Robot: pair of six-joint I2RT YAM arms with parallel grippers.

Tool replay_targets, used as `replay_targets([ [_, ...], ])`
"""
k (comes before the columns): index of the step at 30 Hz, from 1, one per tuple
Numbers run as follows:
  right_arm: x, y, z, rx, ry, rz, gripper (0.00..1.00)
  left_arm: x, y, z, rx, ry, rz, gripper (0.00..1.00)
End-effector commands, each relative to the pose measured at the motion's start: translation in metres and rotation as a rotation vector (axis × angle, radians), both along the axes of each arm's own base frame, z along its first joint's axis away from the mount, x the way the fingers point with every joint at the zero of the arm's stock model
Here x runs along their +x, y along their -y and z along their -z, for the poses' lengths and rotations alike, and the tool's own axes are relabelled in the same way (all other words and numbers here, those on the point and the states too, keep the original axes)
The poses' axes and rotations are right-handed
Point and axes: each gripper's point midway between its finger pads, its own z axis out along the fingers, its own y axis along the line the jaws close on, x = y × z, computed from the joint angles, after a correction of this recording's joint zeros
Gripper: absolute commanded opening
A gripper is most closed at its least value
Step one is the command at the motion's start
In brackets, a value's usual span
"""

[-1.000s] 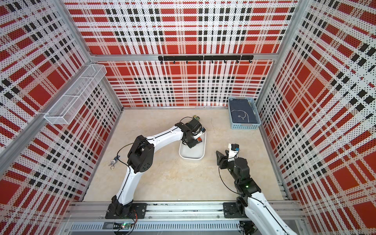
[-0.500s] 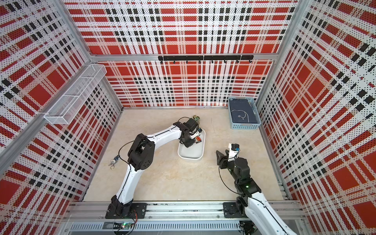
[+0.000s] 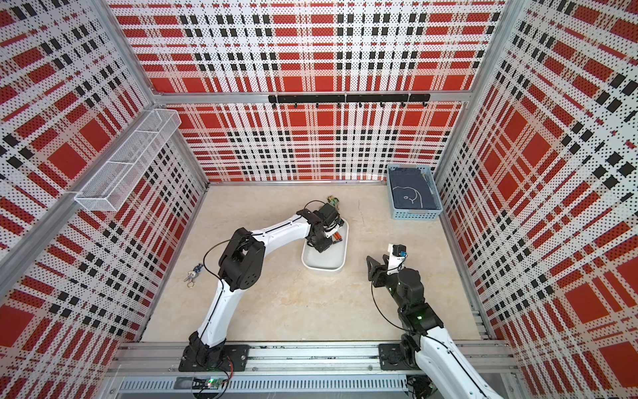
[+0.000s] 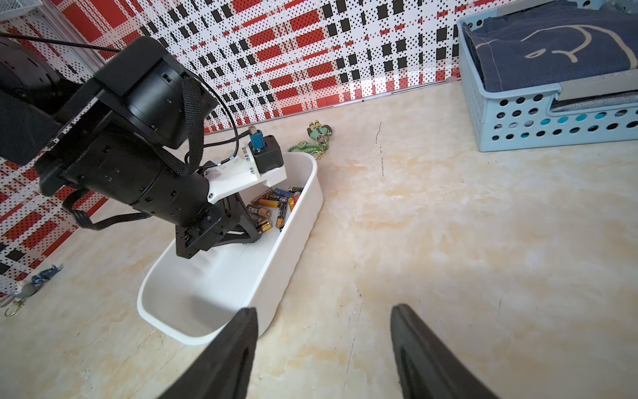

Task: Take the batteries out of the storage box
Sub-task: Pick up the battery from the storage box, then place the battery at the center of the board.

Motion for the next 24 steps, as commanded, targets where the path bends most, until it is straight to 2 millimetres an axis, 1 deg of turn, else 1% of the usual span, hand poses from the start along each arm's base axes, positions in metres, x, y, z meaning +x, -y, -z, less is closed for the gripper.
replay_targets([
  [1, 0.0, 0.001, -0.003, -0.001, 0.023, 0.009, 0.68, 0.01, 0.01, -0.021, -0.07, 0.04, -0.121, 0.0],
  [3, 0.001, 0.001, -0.003, 0.0, 0.022, 0.009, 0.68, 0.013, 0.02, -0.045, -0.157, 0.053, -0.178, 0.0],
  [5, 0.001, -0.001, -0.004, -0.002, 0.02, -0.004, 0.68, 0.016, 0.025, -0.071, -0.243, 0.074, -0.242, 0.0],
  [6, 0.002, -0.002, -0.005, -0.003, 0.015, -0.008, 0.68, 0.018, 0.024, -0.084, -0.284, 0.087, -0.28, 0.0],
  [8, 0.005, -0.006, -0.008, -0.015, 0.002, -0.021, 0.67, 0.025, 0.014, -0.106, -0.347, 0.127, -0.378, 0.0],
  [10, 0.012, -0.011, -0.014, -0.038, -0.017, -0.022, 0.67, 0.034, -0.009, -0.124, -0.412, 0.149, -0.499, 0.0],
  [12, 0.022, -0.02, -0.021, -0.058, -0.053, -0.039, 0.67, 0.042, -0.045, -0.133, -0.467, 0.165, -0.65, 0.0],
  [14, 0.035, -0.032, -0.024, -0.067, -0.112, -0.059, 0.66, 0.047, -0.081, -0.138, -0.489, 0.207, -0.75, 0.0],
  [15, 0.043, -0.039, -0.026, -0.071, -0.153, -0.065, 0.65, 0.049, -0.1, -0.136, -0.484, 0.227, -0.792, 0.0],
  [16, 0.049, -0.047, -0.026, -0.079, -0.192, -0.076, 0.64, 0.049, -0.114, -0.131, -0.47, 0.231, -0.819, 0.0],
  [17, 0.057, -0.059, -0.029, -0.09, -0.229, -0.094, 0.63, 0.049, -0.128, -0.124, -0.449, 0.231, -0.84, 0.0],
  [19, 0.069, -0.083, -0.031, -0.142, -0.291, -0.122, 0.63, 0.047, -0.146, -0.104, -0.396, 0.228, -0.846, 0.0],
  [20, 0.077, -0.094, -0.03, -0.177, -0.327, -0.118, 0.63, 0.044, -0.149, -0.091, -0.376, 0.215, -0.834, 0.0],
  [21, 0.091, -0.109, -0.039, -0.188, -0.338, -0.121, 0.62, 0.042, -0.151, -0.079, -0.355, 0.197, -0.818, 0.0],
  [22, 0.1, -0.119, -0.038, -0.194, -0.345, -0.129, 0.62, 0.04, -0.152, -0.07, -0.338, 0.183, -0.819, 0.0],
  [24, 0.106, -0.131, -0.02, -0.248, -0.473, -0.131, 0.58, 0.035, -0.153, -0.054, -0.296, 0.173, -0.79, 0.0],
])
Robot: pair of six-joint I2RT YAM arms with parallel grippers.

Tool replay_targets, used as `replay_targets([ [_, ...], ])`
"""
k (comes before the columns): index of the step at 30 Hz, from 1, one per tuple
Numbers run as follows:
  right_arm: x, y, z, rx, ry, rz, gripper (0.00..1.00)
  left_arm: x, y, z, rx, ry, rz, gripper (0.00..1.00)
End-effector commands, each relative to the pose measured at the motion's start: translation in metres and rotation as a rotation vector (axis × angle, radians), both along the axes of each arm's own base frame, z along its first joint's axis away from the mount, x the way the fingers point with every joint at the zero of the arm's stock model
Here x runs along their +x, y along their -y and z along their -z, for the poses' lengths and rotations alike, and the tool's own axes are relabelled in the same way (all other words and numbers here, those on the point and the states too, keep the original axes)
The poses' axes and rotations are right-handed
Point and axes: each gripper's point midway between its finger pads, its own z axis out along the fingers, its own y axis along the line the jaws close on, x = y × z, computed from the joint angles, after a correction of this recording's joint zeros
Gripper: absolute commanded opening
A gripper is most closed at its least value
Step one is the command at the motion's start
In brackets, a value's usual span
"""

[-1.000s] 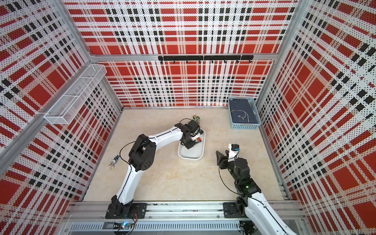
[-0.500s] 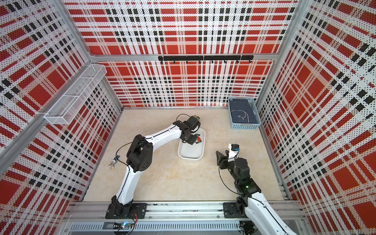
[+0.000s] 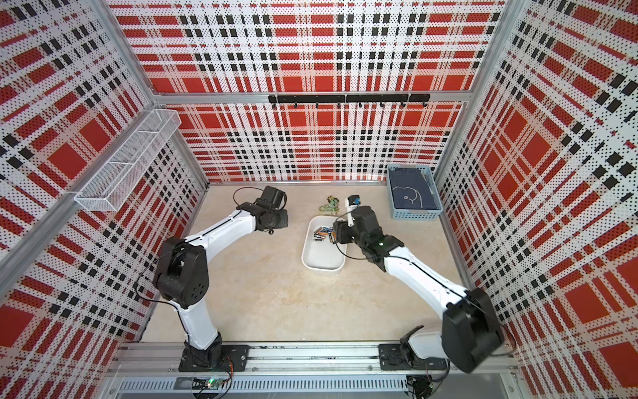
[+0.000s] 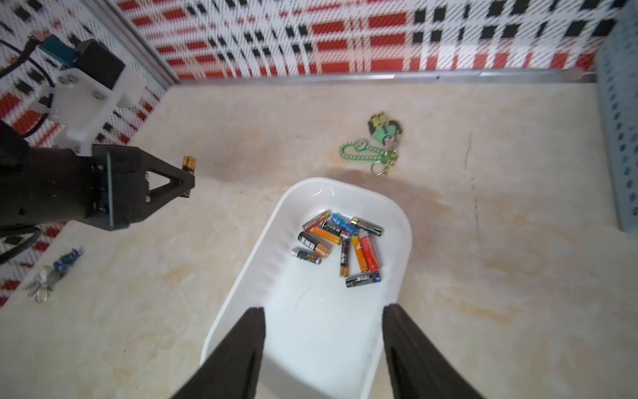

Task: Take the batteries out of the storage box
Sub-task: Place the battery at the center of the board.

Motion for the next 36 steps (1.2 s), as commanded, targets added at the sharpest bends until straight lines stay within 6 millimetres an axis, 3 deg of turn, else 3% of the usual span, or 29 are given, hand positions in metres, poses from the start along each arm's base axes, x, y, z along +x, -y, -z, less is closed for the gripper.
replay_targets([
  [1, -0.001, -0.006, 0.042, -0.126, -0.204, 0.028, 0.58, -0.007, 0.013, 0.026, 0.03, -0.024, 0.067, 0.0],
  [5, 0.02, -0.024, 0.06, -0.145, -0.277, 0.028, 0.57, -0.009, 0.02, 0.037, 0.006, -0.028, 0.069, 0.0],
  [12, 0.043, -0.035, 0.095, -0.231, -0.37, 0.036, 0.54, -0.013, 0.012, 0.059, 0.018, -0.06, 0.048, 0.0],
  [16, 0.052, -0.033, 0.109, -0.267, -0.391, 0.051, 0.52, -0.012, 0.015, 0.061, 0.0, -0.056, 0.055, 0.02],
  [36, 0.067, -0.029, 0.16, -0.327, -0.479, 0.039, 0.4, -0.014, 0.025, 0.064, -0.035, -0.063, 0.082, 0.26],
])
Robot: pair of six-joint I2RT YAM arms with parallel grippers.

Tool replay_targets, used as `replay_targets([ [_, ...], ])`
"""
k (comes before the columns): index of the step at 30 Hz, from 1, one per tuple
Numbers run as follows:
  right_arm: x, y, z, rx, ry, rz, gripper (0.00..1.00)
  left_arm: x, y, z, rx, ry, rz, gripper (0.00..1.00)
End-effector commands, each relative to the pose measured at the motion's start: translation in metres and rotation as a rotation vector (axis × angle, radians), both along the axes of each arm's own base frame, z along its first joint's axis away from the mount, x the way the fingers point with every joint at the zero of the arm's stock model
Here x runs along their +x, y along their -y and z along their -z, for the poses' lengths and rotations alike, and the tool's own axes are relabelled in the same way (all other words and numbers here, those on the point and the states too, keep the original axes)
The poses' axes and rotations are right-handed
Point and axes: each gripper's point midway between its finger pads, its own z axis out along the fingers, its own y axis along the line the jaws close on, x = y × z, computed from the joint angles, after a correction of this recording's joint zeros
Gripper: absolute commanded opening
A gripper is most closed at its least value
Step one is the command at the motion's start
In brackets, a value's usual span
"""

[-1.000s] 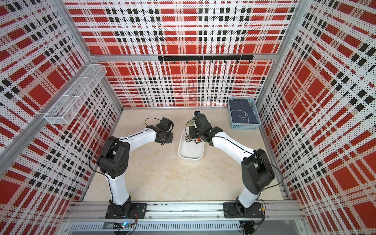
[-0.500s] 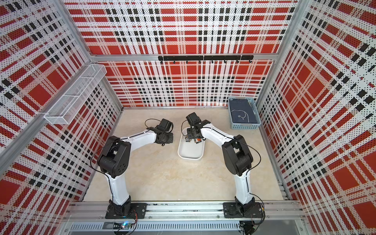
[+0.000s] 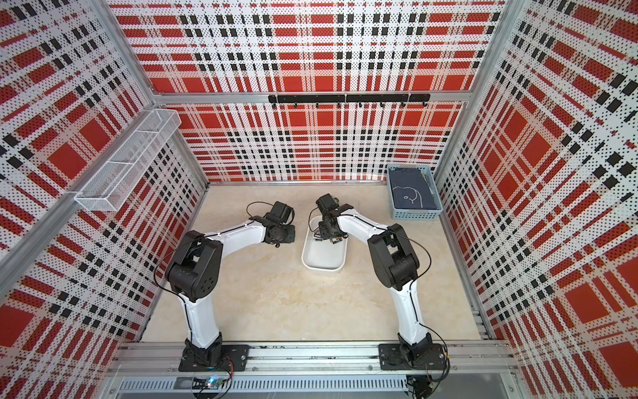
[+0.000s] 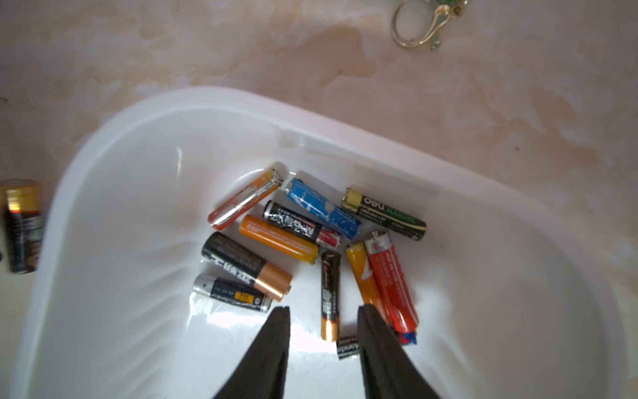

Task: Take the batteries out of the storage box
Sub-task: Place the battery at the center of the board.

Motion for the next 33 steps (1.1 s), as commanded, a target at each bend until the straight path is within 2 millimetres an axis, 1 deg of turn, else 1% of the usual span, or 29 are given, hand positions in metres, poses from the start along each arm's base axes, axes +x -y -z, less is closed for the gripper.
replay_targets([
  [1, 0.005, 0.001, 0.004, -0.007, -0.004, -0.001, 0.4, 0.001, 0.003, 0.008, 0.001, -0.009, 0.005, 0.27],
  [2, 0.006, 0.0, 0.005, -0.006, -0.006, -0.003, 0.4, 0.0, 0.002, 0.009, 0.001, -0.012, 0.004, 0.32],
  [3, 0.006, 0.0, 0.007, -0.007, -0.01, -0.004, 0.4, -0.001, 0.002, 0.011, 0.006, -0.018, 0.004, 0.32],
  [9, 0.009, -0.002, 0.013, -0.008, -0.015, -0.007, 0.37, -0.001, 0.0, 0.008, 0.016, -0.01, -0.002, 0.3],
  [13, 0.01, -0.002, 0.018, -0.015, -0.024, -0.01, 0.33, 0.001, -0.002, 0.002, 0.019, 0.007, -0.007, 0.28],
  [18, 0.007, -0.002, 0.025, -0.02, -0.04, -0.009, 0.33, 0.001, -0.002, -0.004, 0.02, 0.018, -0.009, 0.28],
  [20, 0.006, -0.001, 0.028, -0.026, -0.048, -0.008, 0.33, 0.002, -0.001, -0.009, 0.016, 0.03, -0.009, 0.28],
  [23, 0.006, 0.0, 0.034, -0.031, -0.055, -0.008, 0.32, 0.004, 0.0, -0.02, -0.001, 0.049, -0.034, 0.28],
  [28, 0.005, 0.001, 0.046, -0.043, -0.078, -0.008, 0.27, 0.006, 0.008, -0.047, -0.017, 0.099, -0.033, 0.28],
  [30, 0.005, 0.001, 0.047, -0.049, -0.08, -0.007, 0.21, 0.006, 0.011, -0.06, -0.027, 0.124, -0.036, 0.28],
  [33, 0.005, 0.002, 0.042, -0.046, -0.073, -0.002, 0.13, 0.006, 0.011, -0.077, -0.039, 0.162, -0.052, 0.28],
])
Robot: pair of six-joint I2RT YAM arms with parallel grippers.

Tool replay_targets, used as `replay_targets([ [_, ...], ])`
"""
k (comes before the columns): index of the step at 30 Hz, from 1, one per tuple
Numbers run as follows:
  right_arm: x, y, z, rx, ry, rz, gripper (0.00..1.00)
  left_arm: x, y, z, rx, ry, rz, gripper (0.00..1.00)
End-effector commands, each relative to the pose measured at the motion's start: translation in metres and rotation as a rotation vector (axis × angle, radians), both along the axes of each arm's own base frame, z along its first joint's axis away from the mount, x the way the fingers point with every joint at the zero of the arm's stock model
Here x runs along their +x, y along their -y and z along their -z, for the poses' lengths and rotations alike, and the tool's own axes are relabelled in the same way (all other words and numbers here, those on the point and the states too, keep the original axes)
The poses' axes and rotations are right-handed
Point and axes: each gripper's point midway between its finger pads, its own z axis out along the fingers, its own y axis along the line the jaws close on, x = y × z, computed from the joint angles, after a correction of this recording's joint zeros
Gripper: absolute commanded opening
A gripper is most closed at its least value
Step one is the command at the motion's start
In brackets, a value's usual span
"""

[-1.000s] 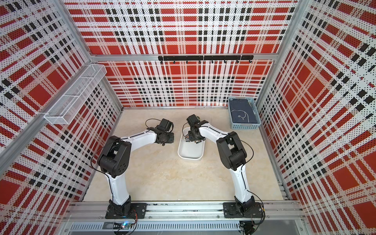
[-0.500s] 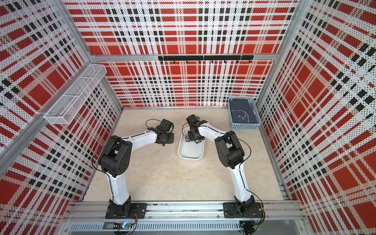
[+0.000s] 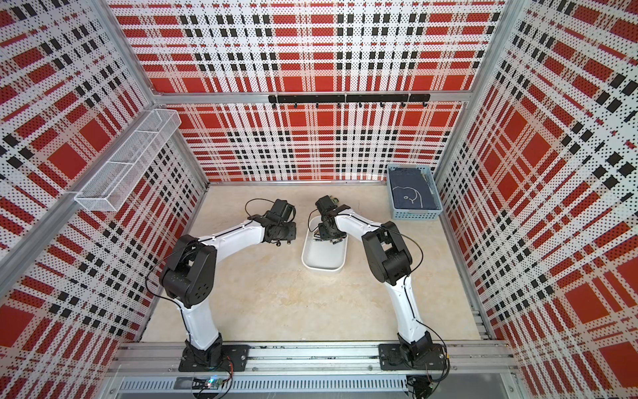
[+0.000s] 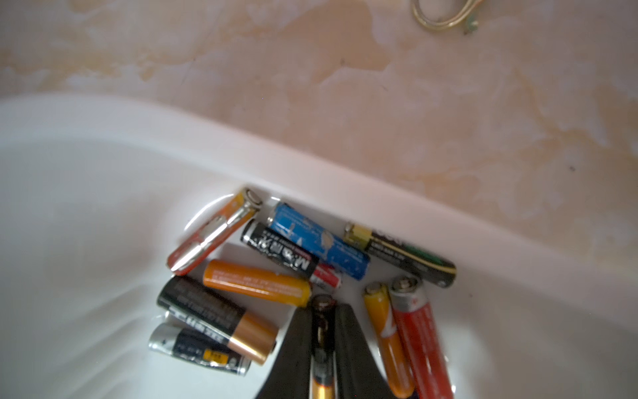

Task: Take the batteries out of the storage box
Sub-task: Pick up the battery from the storage box.

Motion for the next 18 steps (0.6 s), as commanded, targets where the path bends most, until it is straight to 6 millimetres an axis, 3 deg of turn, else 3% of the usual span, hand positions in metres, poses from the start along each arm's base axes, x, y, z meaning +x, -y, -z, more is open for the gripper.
replay_targets([
  [1, -0.005, 0.006, 0.014, -0.026, -0.04, 0.009, 0.11, 0.007, 0.002, -0.043, -0.032, 0.095, -0.033, 0.28],
  [6, 0.0, 0.004, -0.02, 0.001, 0.012, 0.016, 0.0, 0.007, 0.005, -0.057, -0.062, 0.129, -0.045, 0.28],
  [13, 0.001, 0.005, -0.094, 0.111, 0.117, 0.027, 0.0, 0.002, 0.054, -0.071, -0.079, 0.171, 0.097, 0.27],
  [18, -0.003, 0.037, -0.134, 0.167, 0.188, 0.088, 0.0, 0.001, 0.081, -0.052, -0.143, 0.117, 0.173, 0.3],
])
